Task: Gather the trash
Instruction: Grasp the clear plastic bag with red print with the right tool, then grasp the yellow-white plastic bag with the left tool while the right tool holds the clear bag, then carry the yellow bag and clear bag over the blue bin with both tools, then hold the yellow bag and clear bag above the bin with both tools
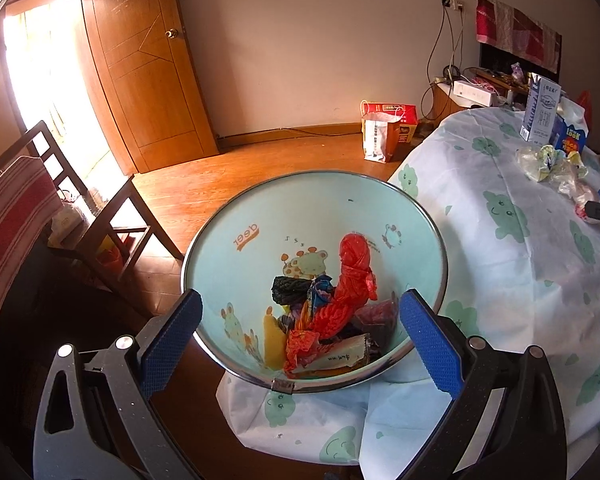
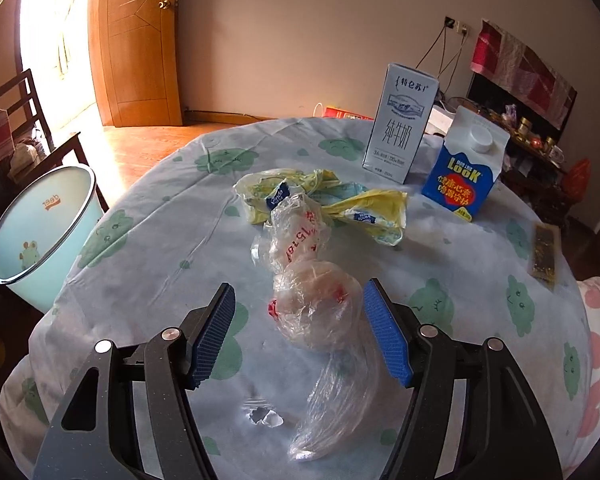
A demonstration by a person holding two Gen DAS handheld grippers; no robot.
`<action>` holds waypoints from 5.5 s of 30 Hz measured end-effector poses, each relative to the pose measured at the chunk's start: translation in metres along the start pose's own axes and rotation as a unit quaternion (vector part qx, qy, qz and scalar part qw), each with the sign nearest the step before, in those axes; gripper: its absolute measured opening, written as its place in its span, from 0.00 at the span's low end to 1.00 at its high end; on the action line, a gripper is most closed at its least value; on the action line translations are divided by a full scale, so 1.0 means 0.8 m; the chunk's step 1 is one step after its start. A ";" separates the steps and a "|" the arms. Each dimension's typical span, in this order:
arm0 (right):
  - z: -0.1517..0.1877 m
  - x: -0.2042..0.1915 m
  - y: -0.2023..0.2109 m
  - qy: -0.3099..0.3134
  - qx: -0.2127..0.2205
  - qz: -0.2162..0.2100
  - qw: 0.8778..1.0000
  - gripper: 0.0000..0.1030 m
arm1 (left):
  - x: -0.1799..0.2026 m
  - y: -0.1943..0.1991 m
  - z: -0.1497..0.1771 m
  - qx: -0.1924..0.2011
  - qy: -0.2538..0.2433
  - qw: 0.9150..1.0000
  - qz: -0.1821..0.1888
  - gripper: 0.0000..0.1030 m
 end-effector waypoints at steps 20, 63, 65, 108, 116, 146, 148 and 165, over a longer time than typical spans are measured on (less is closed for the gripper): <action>0.021 0.142 0.077 -0.077 0.030 0.092 0.992 0.30 | 0.212 -0.041 -0.150 0.027 -0.074 0.991 0.113 0.94; 0.019 0.197 0.054 -0.106 0.038 0.073 0.991 0.31 | 0.310 -0.132 -0.199 -0.052 -0.073 0.970 0.224 0.09; 0.019 0.191 0.054 -0.105 0.039 0.068 0.991 0.31 | 0.306 -0.124 -0.197 -0.048 -0.072 0.971 0.225 0.08; -0.033 -0.148 0.051 0.067 0.080 -0.079 0.991 0.31 | -0.039 0.052 -0.066 0.055 0.064 0.995 0.051 0.05; -0.037 -0.190 0.040 0.094 0.073 -0.098 0.988 0.31 | -0.085 0.049 -0.037 0.040 0.082 0.996 0.018 0.05; -0.057 -0.268 0.021 0.149 0.066 -0.119 0.979 0.31 | -0.134 0.041 -0.004 0.019 0.112 0.993 -0.021 0.05; -0.059 -0.269 0.019 0.153 0.067 -0.120 0.979 0.31 | -0.137 0.040 -0.002 0.019 0.114 0.993 -0.022 0.05; -0.066 -0.293 0.014 0.173 0.068 -0.126 0.975 0.31 | -0.146 0.046 -0.002 0.030 0.120 0.992 -0.032 0.05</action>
Point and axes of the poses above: each gripper's, at about its wrist camera, not at the fingertips, and y roughly against the way its jaws point, x to its right, z to its underside, the point moved 3 cm from there along -y, roughly the way its jaws point, and after that the axes turned 5 degrees about -y, right-handed, at the moved point
